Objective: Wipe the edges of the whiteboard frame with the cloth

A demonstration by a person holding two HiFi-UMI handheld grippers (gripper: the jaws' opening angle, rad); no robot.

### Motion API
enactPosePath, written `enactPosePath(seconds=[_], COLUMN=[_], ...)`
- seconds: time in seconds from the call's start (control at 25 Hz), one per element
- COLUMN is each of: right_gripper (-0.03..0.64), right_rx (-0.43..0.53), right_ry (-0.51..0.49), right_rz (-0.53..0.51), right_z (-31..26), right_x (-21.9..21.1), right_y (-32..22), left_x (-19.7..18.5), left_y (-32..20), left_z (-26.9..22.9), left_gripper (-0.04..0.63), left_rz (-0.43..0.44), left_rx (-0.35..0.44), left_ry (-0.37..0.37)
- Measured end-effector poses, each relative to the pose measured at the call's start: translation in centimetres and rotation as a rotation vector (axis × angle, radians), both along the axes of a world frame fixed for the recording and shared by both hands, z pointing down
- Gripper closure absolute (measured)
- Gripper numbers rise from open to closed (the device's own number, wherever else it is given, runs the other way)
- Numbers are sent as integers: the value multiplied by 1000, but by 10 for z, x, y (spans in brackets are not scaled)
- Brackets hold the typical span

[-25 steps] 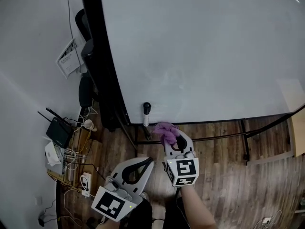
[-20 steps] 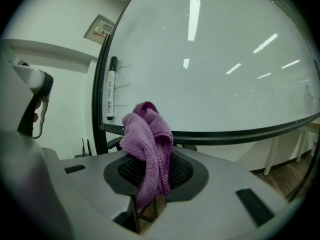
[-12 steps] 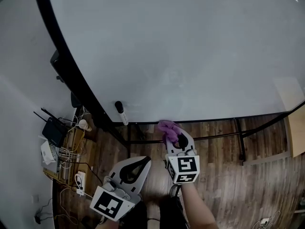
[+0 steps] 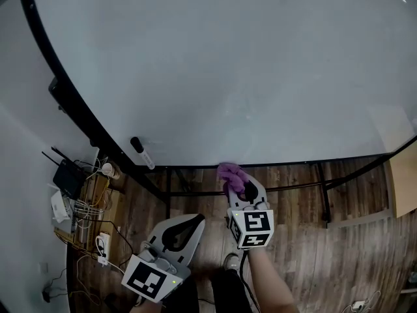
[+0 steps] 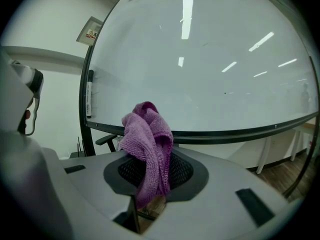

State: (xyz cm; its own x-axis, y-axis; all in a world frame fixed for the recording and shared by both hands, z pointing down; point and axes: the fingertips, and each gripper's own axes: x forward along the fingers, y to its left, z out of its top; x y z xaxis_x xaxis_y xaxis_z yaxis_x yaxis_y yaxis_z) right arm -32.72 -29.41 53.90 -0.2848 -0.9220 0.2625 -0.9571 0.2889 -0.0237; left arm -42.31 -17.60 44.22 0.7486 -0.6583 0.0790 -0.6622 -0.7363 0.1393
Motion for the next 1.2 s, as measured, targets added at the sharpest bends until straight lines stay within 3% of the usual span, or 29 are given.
enactPosePath(seconds=[1.2], right_gripper=[520], right_rx=[-18], right_ry=[1], right_rz=[-65], right_z=[1], right_x=[83], right_y=[1], left_x=[90], left_y=[-2], left_z=[-8], left_gripper=[578], left_rz=[-75], left_rx=[15], left_ry=[-29])
